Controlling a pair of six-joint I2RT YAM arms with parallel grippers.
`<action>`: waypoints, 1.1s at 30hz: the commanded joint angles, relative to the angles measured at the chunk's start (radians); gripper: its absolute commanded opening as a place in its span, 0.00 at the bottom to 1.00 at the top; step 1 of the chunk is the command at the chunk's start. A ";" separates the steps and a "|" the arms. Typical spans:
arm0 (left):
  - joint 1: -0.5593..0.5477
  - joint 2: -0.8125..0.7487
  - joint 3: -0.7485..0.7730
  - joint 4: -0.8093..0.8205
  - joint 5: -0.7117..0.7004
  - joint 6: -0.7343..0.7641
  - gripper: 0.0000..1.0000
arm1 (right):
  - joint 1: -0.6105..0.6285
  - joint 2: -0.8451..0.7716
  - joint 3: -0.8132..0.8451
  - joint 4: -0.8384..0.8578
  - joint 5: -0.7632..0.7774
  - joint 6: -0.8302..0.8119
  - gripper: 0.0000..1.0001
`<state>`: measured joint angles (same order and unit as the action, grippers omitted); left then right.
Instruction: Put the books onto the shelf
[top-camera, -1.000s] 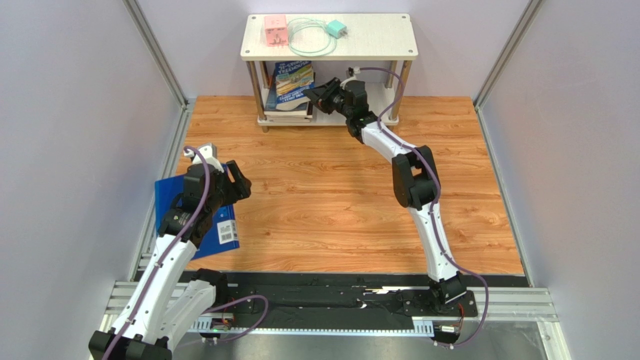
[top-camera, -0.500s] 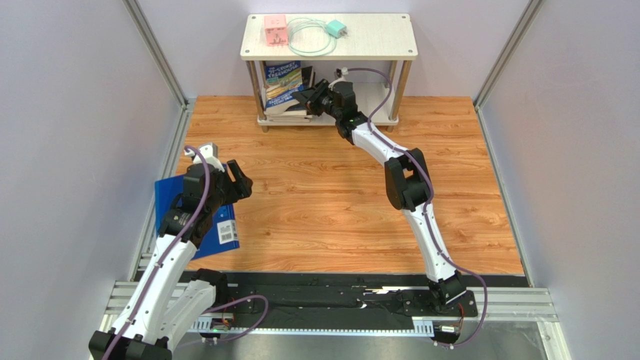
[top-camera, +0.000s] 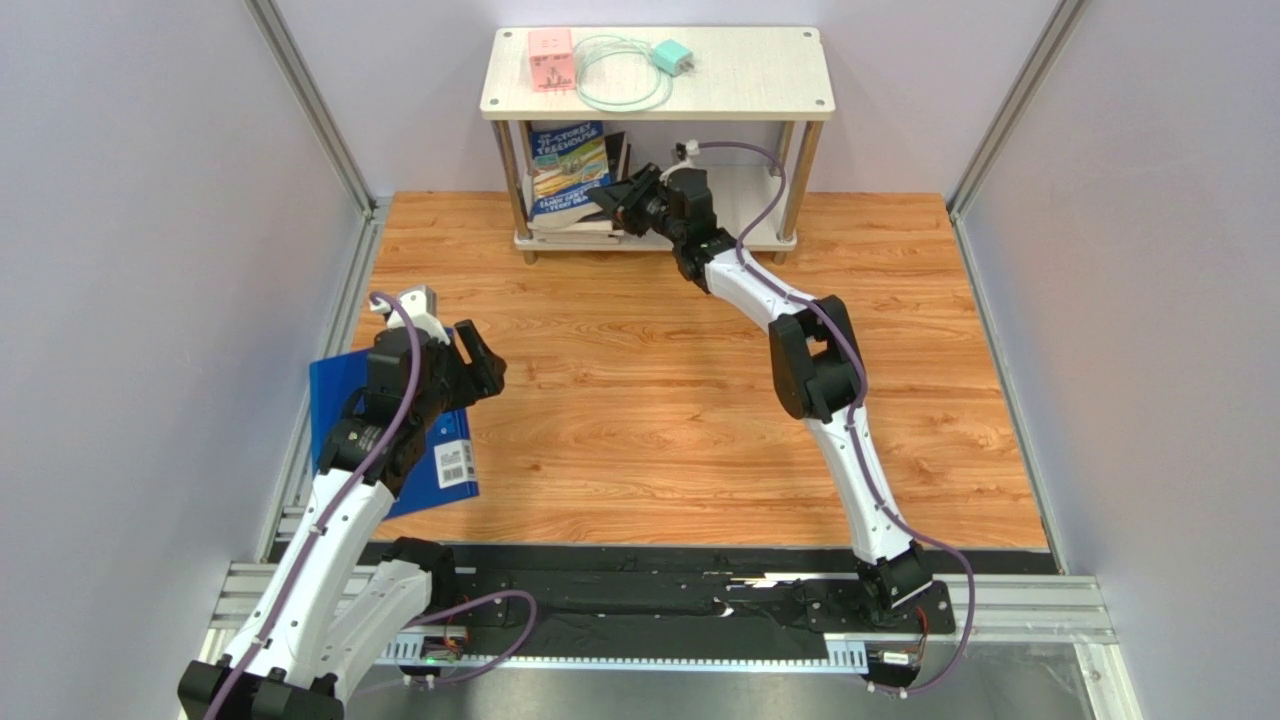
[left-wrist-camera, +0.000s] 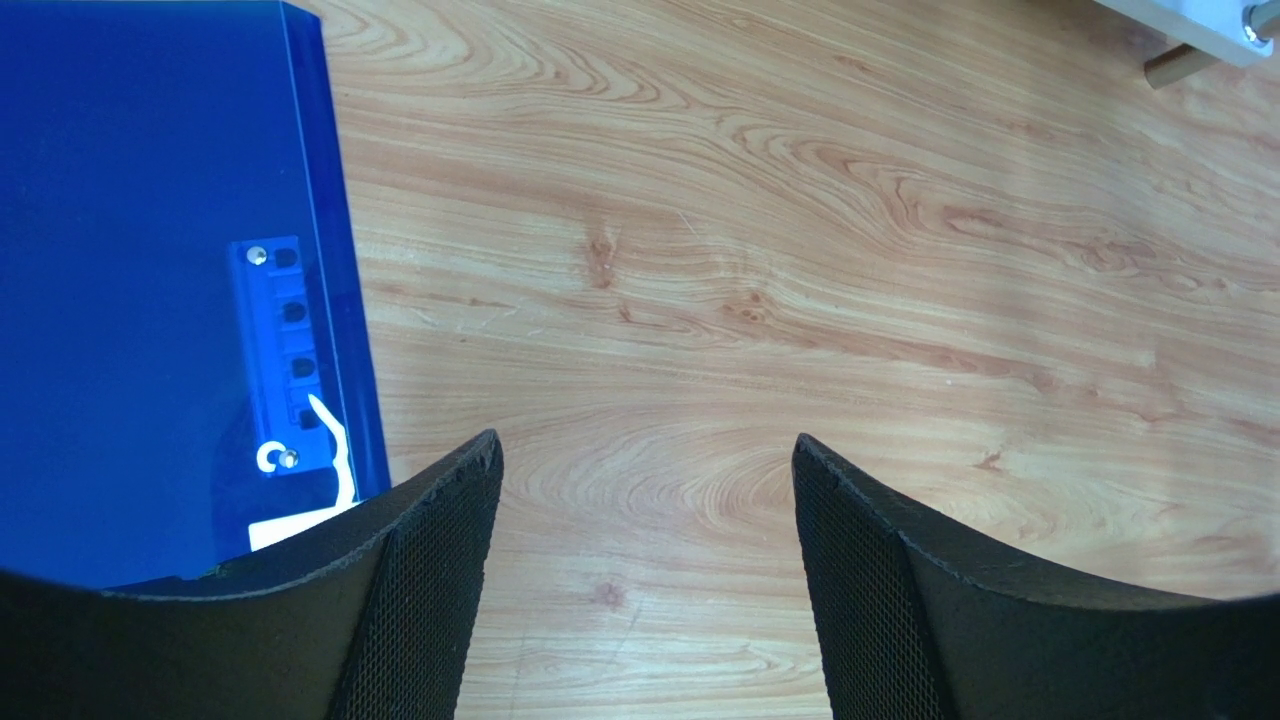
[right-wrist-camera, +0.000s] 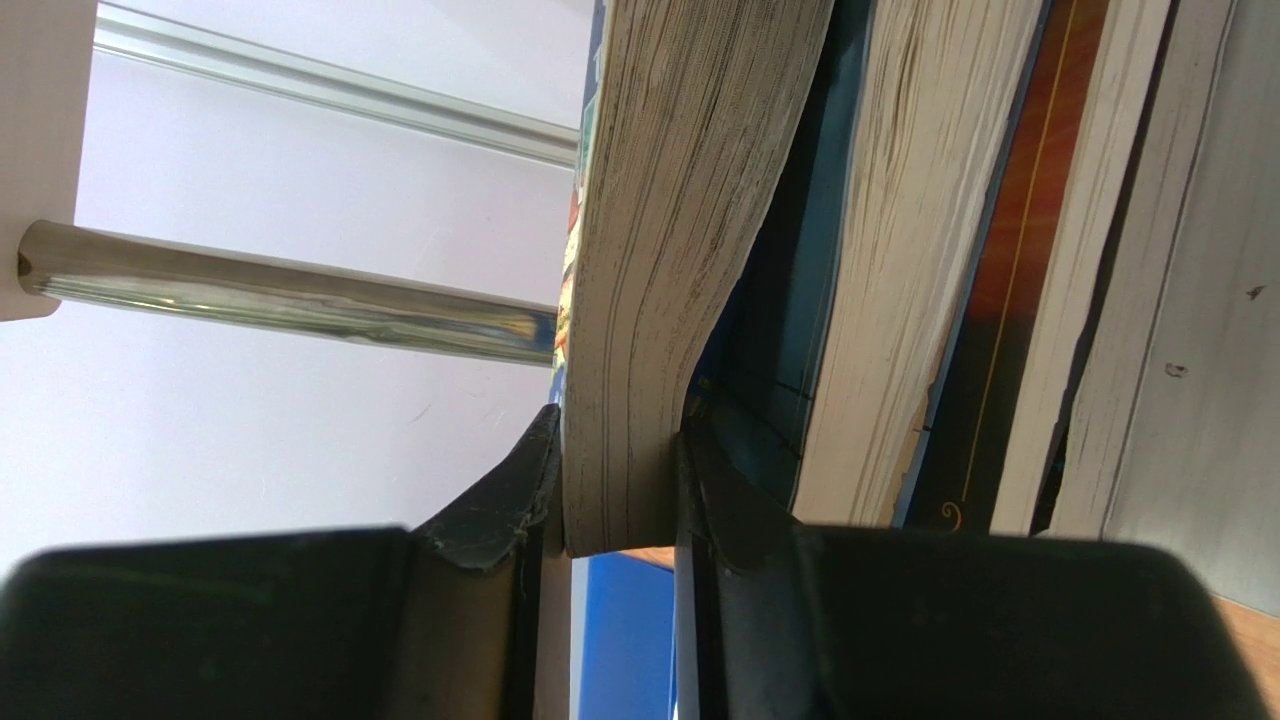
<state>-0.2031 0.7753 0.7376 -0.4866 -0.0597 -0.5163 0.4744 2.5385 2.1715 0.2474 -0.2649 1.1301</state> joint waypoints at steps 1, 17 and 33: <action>-0.001 -0.011 -0.006 0.029 0.014 0.015 0.76 | -0.010 -0.060 -0.013 0.110 0.084 -0.006 0.02; -0.001 0.010 -0.004 0.036 0.021 0.019 0.75 | -0.017 -0.116 -0.130 0.170 0.130 -0.001 0.00; -0.001 0.016 -0.006 0.048 0.044 0.025 0.75 | -0.013 0.022 0.109 0.044 0.081 -0.007 0.22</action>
<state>-0.2031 0.7887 0.7372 -0.4767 -0.0444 -0.5133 0.4671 2.5443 2.1971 0.2573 -0.1909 1.1439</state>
